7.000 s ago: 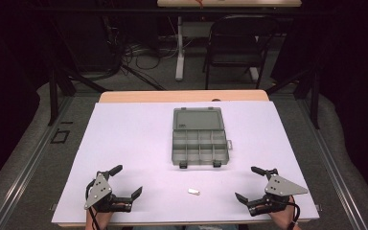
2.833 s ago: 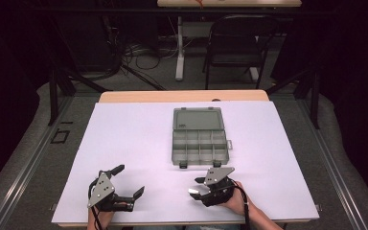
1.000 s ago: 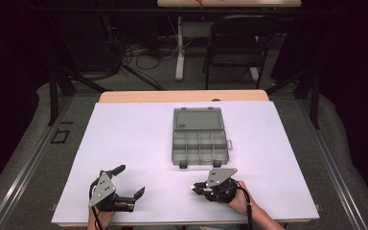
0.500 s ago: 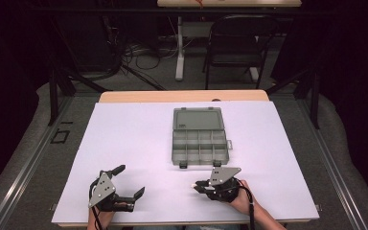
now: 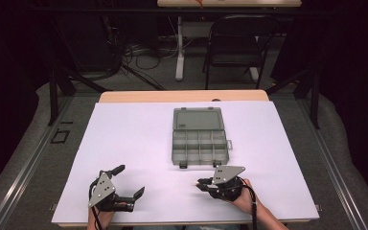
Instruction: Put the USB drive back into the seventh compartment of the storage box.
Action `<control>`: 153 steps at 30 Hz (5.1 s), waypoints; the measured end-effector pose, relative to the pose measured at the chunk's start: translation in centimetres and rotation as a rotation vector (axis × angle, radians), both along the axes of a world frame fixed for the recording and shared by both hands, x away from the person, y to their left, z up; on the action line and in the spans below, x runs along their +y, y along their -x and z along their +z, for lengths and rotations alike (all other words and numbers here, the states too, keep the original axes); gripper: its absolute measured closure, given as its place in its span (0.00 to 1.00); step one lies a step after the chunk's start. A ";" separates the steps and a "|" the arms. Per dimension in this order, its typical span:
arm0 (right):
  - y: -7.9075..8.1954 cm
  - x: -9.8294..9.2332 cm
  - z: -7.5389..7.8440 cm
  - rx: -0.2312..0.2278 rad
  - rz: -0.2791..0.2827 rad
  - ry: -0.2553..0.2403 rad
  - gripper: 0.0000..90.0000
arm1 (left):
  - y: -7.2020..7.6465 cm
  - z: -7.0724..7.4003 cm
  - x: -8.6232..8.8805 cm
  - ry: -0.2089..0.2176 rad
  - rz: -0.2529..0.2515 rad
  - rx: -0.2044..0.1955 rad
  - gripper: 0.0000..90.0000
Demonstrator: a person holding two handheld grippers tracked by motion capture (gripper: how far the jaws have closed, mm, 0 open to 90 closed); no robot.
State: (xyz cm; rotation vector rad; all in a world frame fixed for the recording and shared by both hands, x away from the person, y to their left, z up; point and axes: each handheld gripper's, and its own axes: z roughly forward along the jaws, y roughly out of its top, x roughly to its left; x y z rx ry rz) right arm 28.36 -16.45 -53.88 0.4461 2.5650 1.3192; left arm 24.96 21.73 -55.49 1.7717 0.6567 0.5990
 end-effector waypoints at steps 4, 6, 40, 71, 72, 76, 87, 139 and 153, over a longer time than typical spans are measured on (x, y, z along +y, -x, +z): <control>0.0 -0.1 0.1 0.000 -0.005 -0.003 0.88 | 0.0 0.0 0.0 0.000 0.000 0.001 0.01; -0.1 -0.2 0.2 -0.004 -0.007 -0.004 0.88 | 0.0 0.0 0.0 0.000 0.000 0.001 0.01; -0.5 -1.6 0.9 -0.021 -0.061 -0.030 0.88 | 0.0 0.0 -0.1 -0.003 0.002 0.001 0.01; -1.1 -2.7 1.3 -0.026 -0.129 -0.049 0.88 | 0.0 0.0 -0.1 -0.007 -0.006 -0.002 0.01; -1.1 -2.8 1.3 -0.024 -0.133 -0.050 0.88 | 0.0 -0.1 -0.1 -0.008 -0.005 0.000 0.01; -1.2 -2.8 1.4 -0.026 -0.140 -0.051 0.88 | 0.0 -0.1 -0.1 -0.010 -0.004 0.001 0.02; -1.4 -3.2 1.9 -0.038 -0.166 -0.061 0.88 | 0.0 0.0 -0.1 -0.011 -0.003 -0.005 0.02; -5.0 -2.2 2.9 -0.065 -0.252 -0.045 0.88 | 0.0 -0.1 -0.2 -0.022 0.005 -0.017 0.02; -6.0 -1.9 3.1 -0.068 -0.271 -0.041 0.88 | 0.1 0.0 -0.1 -0.020 0.007 -0.024 0.02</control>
